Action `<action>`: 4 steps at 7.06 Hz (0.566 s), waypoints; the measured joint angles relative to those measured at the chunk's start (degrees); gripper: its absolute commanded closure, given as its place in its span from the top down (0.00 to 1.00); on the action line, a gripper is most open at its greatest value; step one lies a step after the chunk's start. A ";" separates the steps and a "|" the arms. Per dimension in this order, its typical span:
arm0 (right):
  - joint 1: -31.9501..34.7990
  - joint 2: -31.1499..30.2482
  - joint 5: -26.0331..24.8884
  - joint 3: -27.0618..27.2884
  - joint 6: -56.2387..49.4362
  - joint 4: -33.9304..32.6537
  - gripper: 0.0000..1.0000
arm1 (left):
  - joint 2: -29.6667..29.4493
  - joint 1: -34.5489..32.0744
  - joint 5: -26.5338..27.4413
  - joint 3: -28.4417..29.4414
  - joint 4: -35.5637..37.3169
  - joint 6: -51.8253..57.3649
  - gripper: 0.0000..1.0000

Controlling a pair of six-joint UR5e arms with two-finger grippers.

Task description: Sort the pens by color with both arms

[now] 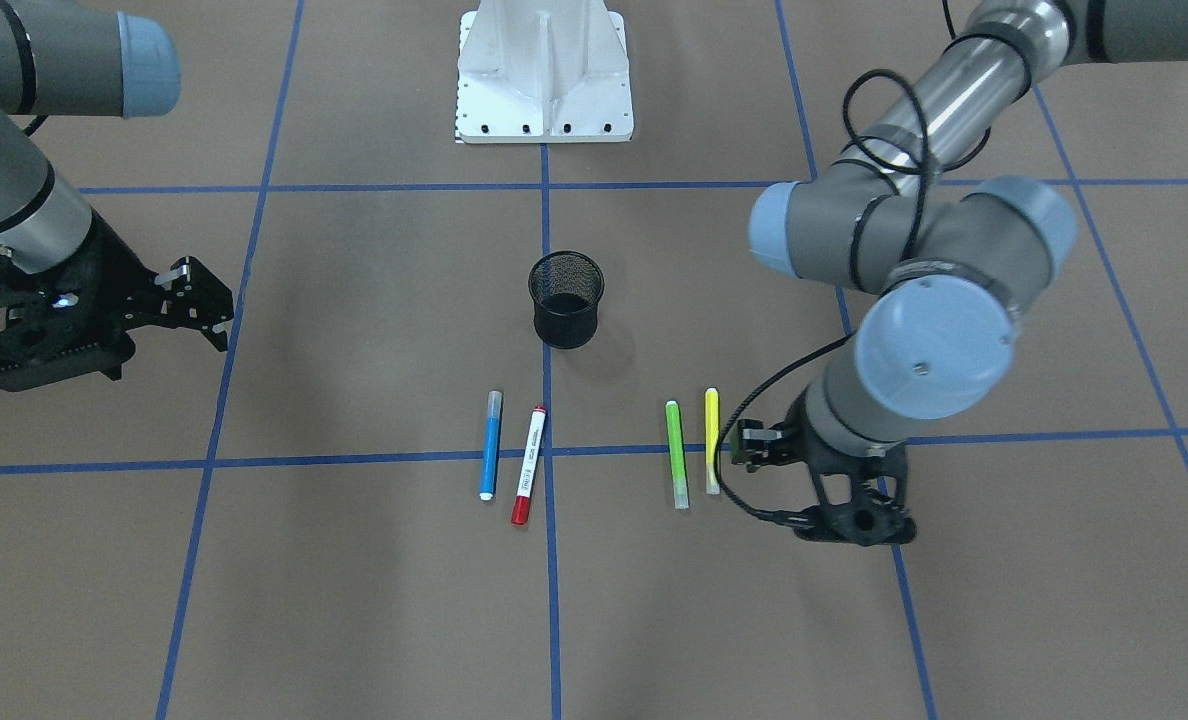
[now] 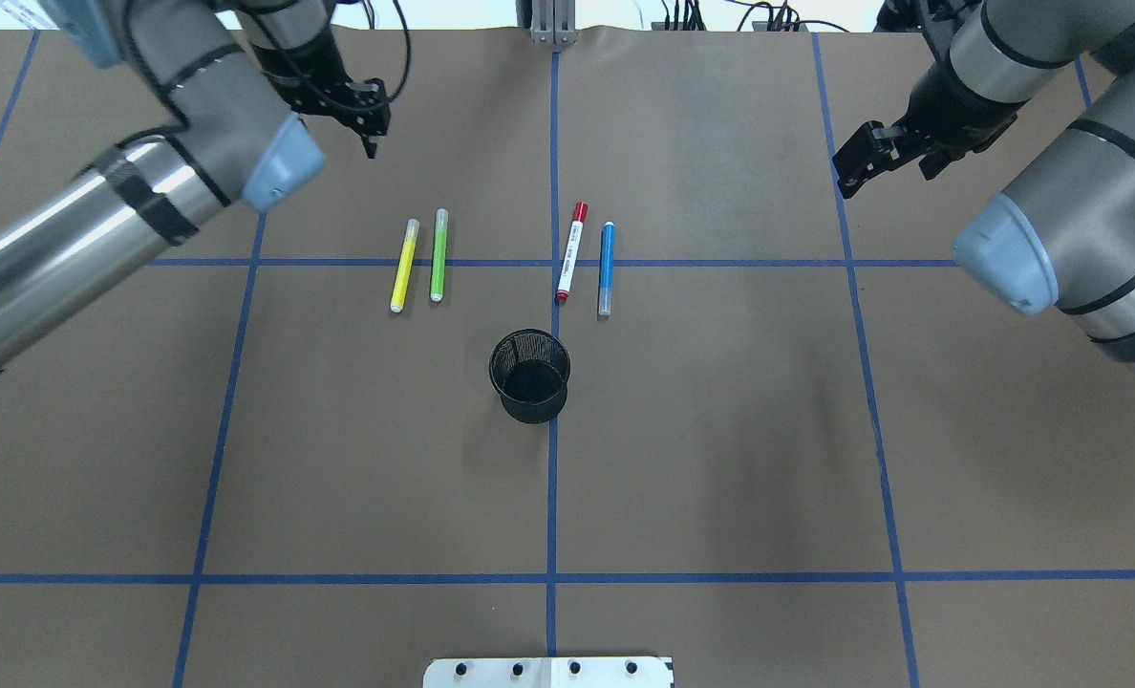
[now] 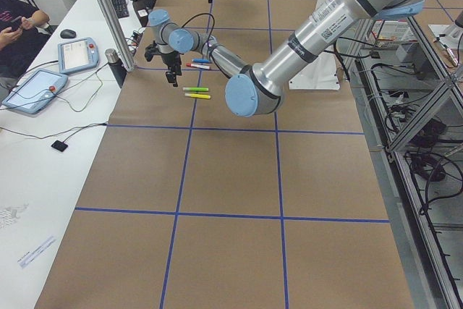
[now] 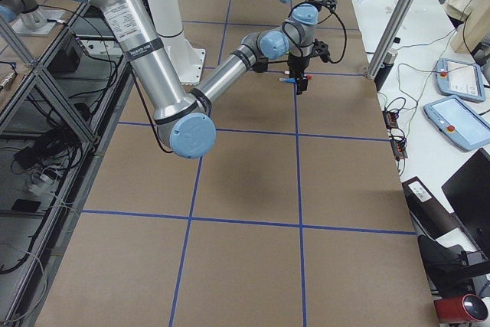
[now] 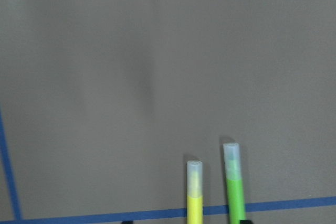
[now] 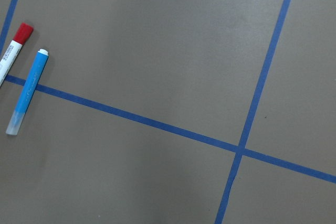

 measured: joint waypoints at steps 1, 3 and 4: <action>1.23 -0.01 -0.06 -0.54 0.05 0.08 0.99 | 4.77 -4.06 -2.19 -5.63 0.11 3.47 0.98; 4.34 -0.02 -0.37 -3.87 -0.58 2.32 0.99 | 12.95 -12.26 -5.39 -12.67 0.56 13.74 0.99; 6.71 -0.18 0.06 -7.94 -1.44 5.73 0.99 | 16.57 -16.57 -6.79 -13.96 0.77 21.06 0.99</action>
